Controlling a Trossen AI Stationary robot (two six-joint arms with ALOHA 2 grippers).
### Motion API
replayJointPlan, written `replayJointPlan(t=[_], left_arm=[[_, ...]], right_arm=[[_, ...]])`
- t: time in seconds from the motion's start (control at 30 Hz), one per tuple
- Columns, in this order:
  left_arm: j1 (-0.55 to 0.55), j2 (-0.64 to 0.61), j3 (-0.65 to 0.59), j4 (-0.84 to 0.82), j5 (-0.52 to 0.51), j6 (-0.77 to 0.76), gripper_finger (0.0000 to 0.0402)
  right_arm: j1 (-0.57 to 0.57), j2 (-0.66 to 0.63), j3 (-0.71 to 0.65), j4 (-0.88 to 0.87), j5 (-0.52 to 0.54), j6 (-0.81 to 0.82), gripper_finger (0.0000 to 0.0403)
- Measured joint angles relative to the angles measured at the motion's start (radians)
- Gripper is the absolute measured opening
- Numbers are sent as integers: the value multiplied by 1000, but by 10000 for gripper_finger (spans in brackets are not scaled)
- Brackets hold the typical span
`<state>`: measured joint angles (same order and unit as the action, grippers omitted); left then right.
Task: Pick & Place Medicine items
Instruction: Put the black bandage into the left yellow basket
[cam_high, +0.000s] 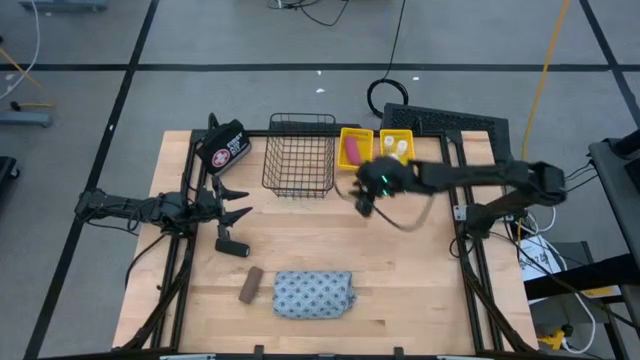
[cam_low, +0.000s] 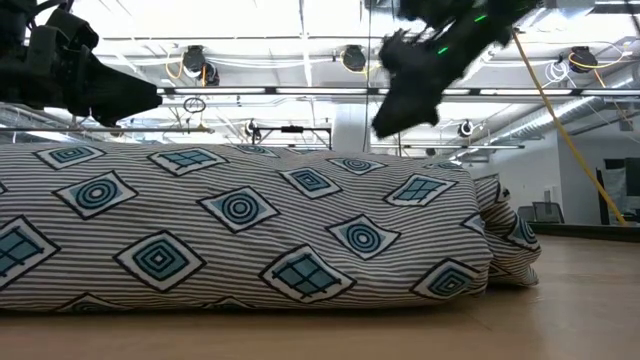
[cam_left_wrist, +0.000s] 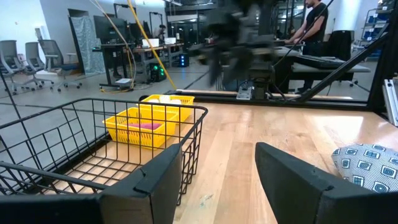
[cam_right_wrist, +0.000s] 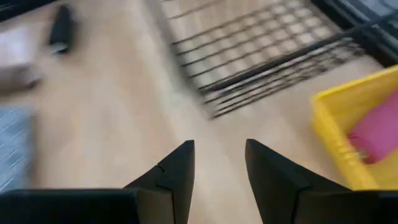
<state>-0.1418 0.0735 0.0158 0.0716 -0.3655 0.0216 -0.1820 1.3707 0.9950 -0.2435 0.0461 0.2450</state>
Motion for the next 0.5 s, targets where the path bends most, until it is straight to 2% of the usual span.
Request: replayJointPlan(t=[0.13,0.23,0.37,0.5], left_arm=[[0,0,0,0,0,0,214],[0,0,0,27,-1,4,214],[0,0,0,78,-1,1,214],[0,0,0,103,-1,-1,214]], right_arm=[[181,-145,-164,201,56,-8,122],[284,-222,-314,461,109,-12,118],[350,-282,-477,771,109,-64,113],[367,-348,-561,835,111,-67,109]])
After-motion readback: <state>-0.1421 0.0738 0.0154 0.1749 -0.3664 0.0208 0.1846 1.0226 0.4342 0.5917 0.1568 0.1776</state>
